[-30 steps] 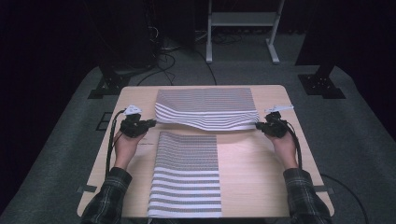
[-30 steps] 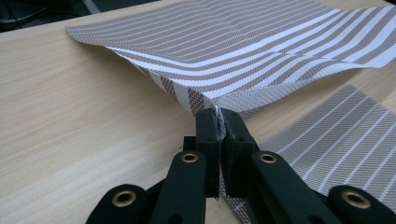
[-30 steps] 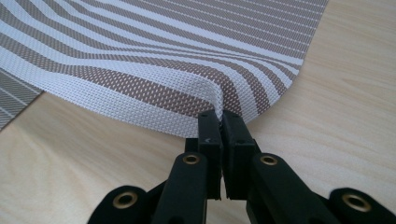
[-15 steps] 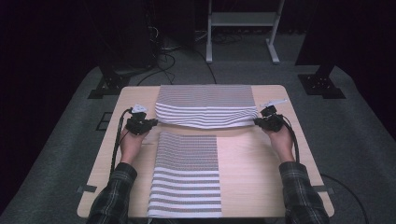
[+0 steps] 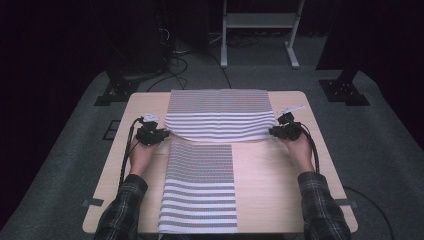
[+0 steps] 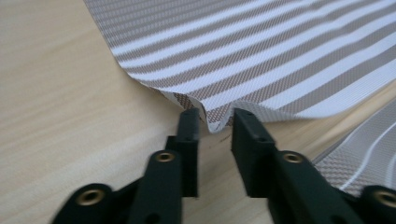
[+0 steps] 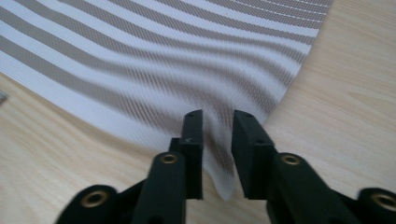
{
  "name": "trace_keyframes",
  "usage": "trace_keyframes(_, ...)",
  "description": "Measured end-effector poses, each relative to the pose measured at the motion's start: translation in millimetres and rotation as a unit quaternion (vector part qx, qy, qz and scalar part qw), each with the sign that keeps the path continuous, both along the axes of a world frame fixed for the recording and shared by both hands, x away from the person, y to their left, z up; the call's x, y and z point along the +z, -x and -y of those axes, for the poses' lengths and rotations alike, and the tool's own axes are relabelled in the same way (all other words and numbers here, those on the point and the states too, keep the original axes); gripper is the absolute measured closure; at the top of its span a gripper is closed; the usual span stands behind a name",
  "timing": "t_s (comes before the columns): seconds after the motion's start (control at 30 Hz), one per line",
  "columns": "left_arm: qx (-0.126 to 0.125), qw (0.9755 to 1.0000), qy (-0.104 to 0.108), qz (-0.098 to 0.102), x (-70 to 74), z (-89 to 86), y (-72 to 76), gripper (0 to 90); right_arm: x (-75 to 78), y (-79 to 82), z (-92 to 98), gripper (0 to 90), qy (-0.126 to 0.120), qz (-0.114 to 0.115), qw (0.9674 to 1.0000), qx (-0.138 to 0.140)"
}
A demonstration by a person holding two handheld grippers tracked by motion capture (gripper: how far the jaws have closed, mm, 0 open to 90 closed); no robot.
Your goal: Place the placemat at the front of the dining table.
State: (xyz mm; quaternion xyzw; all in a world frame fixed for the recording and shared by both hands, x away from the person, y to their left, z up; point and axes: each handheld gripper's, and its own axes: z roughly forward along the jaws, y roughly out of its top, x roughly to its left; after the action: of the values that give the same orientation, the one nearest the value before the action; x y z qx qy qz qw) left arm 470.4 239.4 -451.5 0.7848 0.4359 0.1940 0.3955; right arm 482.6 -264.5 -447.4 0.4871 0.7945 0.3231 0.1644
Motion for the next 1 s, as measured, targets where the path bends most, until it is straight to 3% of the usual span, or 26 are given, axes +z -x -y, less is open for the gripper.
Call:
trace_keyframes(0.13, 0.002, 0.9993, 0.023, 0.031, 13.8, -2.5, 5.2, 68.8, 1.9, 1.1, 3.6, 75.4, -0.009, 0.007, 0.9999, -0.002)
trace_keyframes(0.2, 0.001, 0.9992, 0.02, 0.034, 17.3, -1.0, 6.0, 72.2, 1.9, 1.3, 2.9, 80.9, -0.01, 0.009, 0.9999, -0.002)
trace_keyframes(0.33, 0.001, 0.9998, 0.002, 0.019, 9.9, 4.2, 2.2, 80.9, 0.8, 1.0, -3.9, 89.6, -0.008, 0.011, 0.9999, -0.001)
trace_keyframes(0.4, 0.006, 0.9999, -0.003, 0.016, 6.4, 5.1, 1.2, 82.1, -0.5, 0.4, -5.4, 89.7, -0.005, 0.009, 0.9999, -0.001)
trace_keyframes(0.57, 0.018, 0.9993, -0.024, -0.021, -13.9, 4.2, -5.8, 82.5, -10.9, -2.8, -7.3, 89.9, 0.012, -0.009, 0.9999, -0.007)
trace_keyframes(0.67, 0.016, 0.9988, -0.036, -0.028, -18.1, 4.5, -6.1, 83.7, -13.1, -1.8, -6.9, 89.9, 0.019, -0.007, 0.9998, -0.007)
trace_keyframes(0.77, 0.016, 0.9985, -0.043, -0.028, -19.6, 5.2, -5.4, 83.8, -18.9, 0.5, -6.9, 89.9, 0.028, -0.007, 0.9996, -0.005)
trace_keyframes(0.9, 0.014, 0.9982, -0.052, -0.024, -19.5, 6.7, -4.7, 83.7, -21.3, 2.5, -1.9, 90.0, 0.008, -0.004, 0.9999, -0.007)
trace_keyframes(1.0, 0.013, 0.9978, -0.061, -0.021, -19.1, 8.1, -4.5, 83.7, -20.9, 3.1, -2.8, 90.0, 0.013, -0.004, 0.9999, -0.007)
